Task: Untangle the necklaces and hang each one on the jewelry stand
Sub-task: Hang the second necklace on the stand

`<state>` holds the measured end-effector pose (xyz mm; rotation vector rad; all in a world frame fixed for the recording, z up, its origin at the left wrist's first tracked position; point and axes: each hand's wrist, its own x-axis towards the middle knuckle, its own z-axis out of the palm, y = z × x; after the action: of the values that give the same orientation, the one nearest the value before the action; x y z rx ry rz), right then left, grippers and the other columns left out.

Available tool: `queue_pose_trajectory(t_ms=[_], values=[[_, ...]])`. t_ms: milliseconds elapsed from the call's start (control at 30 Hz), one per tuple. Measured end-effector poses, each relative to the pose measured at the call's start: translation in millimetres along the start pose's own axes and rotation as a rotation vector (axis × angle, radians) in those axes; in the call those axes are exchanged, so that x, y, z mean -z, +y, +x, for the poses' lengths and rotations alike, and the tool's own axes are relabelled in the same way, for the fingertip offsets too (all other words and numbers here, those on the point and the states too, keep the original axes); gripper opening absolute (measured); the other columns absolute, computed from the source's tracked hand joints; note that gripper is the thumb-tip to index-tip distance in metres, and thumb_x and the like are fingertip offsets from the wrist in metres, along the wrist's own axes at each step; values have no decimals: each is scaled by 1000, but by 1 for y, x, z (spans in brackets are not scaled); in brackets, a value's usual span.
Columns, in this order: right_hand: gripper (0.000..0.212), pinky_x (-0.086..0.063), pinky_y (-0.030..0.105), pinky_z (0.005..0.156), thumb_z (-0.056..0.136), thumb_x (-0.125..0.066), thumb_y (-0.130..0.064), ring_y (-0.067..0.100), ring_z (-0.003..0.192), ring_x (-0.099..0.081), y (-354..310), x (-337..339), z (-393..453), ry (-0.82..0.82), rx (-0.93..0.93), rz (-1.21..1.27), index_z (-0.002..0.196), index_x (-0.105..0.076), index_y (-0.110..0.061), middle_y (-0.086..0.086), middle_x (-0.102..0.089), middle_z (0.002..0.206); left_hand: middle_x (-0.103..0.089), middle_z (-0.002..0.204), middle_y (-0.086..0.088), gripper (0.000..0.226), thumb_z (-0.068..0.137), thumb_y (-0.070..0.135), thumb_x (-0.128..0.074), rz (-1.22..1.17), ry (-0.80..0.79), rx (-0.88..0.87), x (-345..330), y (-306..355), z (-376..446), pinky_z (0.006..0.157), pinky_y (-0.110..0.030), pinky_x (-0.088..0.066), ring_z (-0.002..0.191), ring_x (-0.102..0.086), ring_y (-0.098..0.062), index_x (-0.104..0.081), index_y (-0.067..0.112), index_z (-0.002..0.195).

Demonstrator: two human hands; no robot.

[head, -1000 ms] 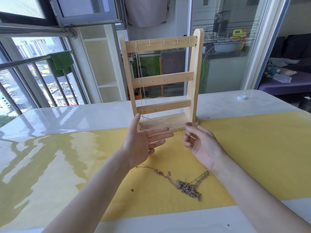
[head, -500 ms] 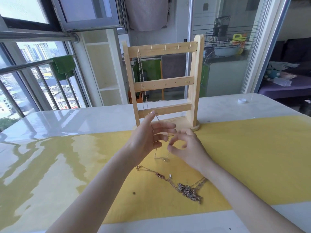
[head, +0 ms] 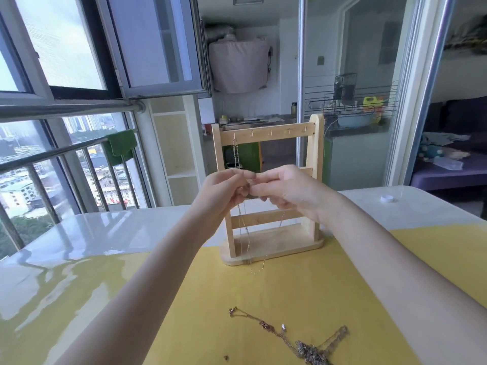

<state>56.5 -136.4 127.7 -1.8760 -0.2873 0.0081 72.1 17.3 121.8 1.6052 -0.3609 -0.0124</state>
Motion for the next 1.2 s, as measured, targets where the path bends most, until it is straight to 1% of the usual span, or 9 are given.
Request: queue_pose_trajectory(t_ms=[200, 333, 433, 500, 567, 667, 833, 967, 1200], values=[[10, -34, 20, 52, 87, -68, -19, 6, 54, -42, -39, 17, 20, 289, 104, -120, 91, -73, -12, -4, -57, 66, -68, 85, -5, 20, 94, 15, -56, 221, 123, -158, -1, 20, 13, 74, -26, -47, 80, -55, -15, -70, 22, 81], [14, -36, 11, 49, 88, -66, -19, -6, 49, -51, -58, 21, 27, 218, 201, -316, 93, -73, -8, -5, -61, 65, -65, 70, 6, 16, 92, 14, -58, 229, 168, -241, -5, 25, 17, 63, -17, -42, 62, -51, -3, -72, 22, 89], [13, -39, 22, 73, 86, -69, -24, -4, 76, -54, -63, 29, 29, 146, 147, -397, 87, -75, -14, -10, -64, 78, -67, 77, 7, 16, 92, 14, -57, 190, 248, -268, -2, 28, 22, 65, -16, -43, 68, -54, -3, -71, 20, 94], [6, -38, 19, 87, 84, -71, -20, -1, 85, -54, -66, 34, 31, 195, 179, -390, 86, -75, -15, -11, -65, 84, -67, 80, 8, 16, 93, 15, -57, 184, 278, -278, -2, 30, 26, 69, -17, -45, 74, -56, -4, -72, 21, 97], [6, -34, 2, 76, 85, -70, -21, 0, 82, -53, -69, 33, 34, 281, 244, -409, 86, -74, -17, -14, -63, 80, -66, 80, 11, 19, 93, 17, -58, 223, 293, -294, -4, 32, 29, 68, -14, -46, 75, -57, -4, -72, 15, 105], [9, -30, 3, 58, 87, -68, -21, -3, 70, -49, -73, 29, 44, 419, 356, -508, 87, -74, -15, -13, -60, 76, -64, 77, 14, 21, 92, 19, -59, 305, 297, -342, -7, 34, 33, 68, -13, -48, 73, -57, -5, -71, 12, 108], [14, -37, 23, 68, 89, -60, -14, 12, 77, -52, -63, 23, 66, 573, 409, -727, 86, -73, -10, -1, -61, 81, -66, 74, 4, 17, 92, 14, -60, 215, 279, -274, -7, 29, 38, 65, -12, -51, 67, -57, -6, -73, 8, 101], [15, -35, 23, 63, 90, -58, -14, 15, 78, -53, -46, 21, 73, 597, 440, -763, 88, -72, -11, -1, -60, 81, -64, 66, 1, 13, 90, 13, -62, 210, 284, -250, -8, 20, 40, 67, -17, -52, 62, -56, -7, -74, 13, 83], [14, -35, 22, 56, 91, -58, -17, 7, 62, -46, -41, 21, 77, 685, 574, -615, 85, -67, -9, -14, -47, 61, -65, 66, 0, 17, 91, 11, -58, 164, 359, -359, -12, 18, 37, 59, -12, -48, 55, -55, 1, -72, 14, 81]])
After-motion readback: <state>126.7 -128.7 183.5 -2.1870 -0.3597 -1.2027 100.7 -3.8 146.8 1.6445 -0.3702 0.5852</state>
